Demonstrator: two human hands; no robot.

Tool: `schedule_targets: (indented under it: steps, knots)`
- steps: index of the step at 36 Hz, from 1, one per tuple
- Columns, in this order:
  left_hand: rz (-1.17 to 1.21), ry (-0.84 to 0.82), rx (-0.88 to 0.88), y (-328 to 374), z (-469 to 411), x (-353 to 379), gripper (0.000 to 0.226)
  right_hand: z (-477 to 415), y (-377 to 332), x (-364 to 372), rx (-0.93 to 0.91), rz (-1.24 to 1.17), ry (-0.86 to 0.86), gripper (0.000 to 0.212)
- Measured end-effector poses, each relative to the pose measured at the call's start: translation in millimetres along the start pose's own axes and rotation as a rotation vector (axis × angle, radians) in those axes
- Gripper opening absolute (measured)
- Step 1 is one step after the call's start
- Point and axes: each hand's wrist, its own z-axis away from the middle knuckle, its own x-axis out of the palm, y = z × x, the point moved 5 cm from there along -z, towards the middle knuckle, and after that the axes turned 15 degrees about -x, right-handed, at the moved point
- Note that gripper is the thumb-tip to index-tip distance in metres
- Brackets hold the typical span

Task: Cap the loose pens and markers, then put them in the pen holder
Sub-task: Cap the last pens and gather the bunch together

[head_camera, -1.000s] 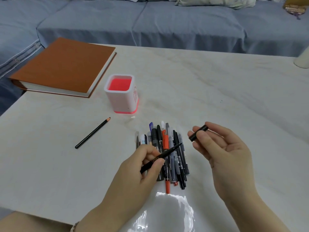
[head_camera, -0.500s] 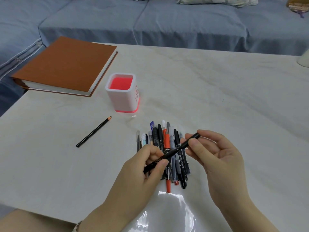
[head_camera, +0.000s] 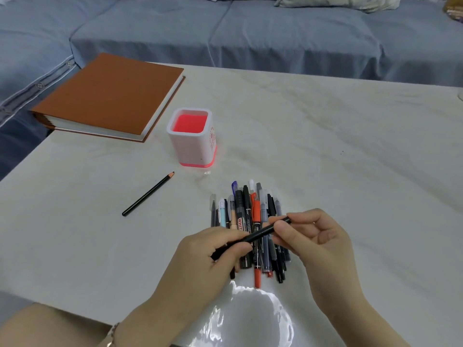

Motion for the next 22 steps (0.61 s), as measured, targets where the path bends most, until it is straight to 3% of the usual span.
schedule_targets:
  steps: [6, 10, 14, 16, 18, 20, 22]
  knots:
    - [0.212, -0.044, -0.218, -7, -1, 0, 0.033, -4, 3, 10, -0.041, -0.008, -0.054, 0.020]
    - [0.452, -0.189, -0.441, -16, -6, 2, 0.027, -10, 2, 19, -0.054, -0.025, -0.109, 0.018]
    - [0.451, -0.202, -0.521, -27, -19, 0, 0.026, -21, 8, 25, -0.069, 0.098, -0.133, 0.017]
    - [0.324, -0.053, -0.472, -44, -35, -14, 0.025, -29, 15, 25, -0.073, 0.179, -0.115, 0.014]
    - [-0.078, 0.144, -0.306, -63, -52, -36, 0.018, -39, 21, 25, -0.081, 0.298, -0.126, 0.012]
    - [-0.391, 0.340, -0.205, -80, -65, -58, 0.028, -49, 28, 29, -0.099, 0.417, -0.174, 0.013]
    - [-0.552, 0.478, -0.212, -93, -74, -74, 0.036, -57, 35, 35, -0.143, 0.537, -0.229, 0.019]
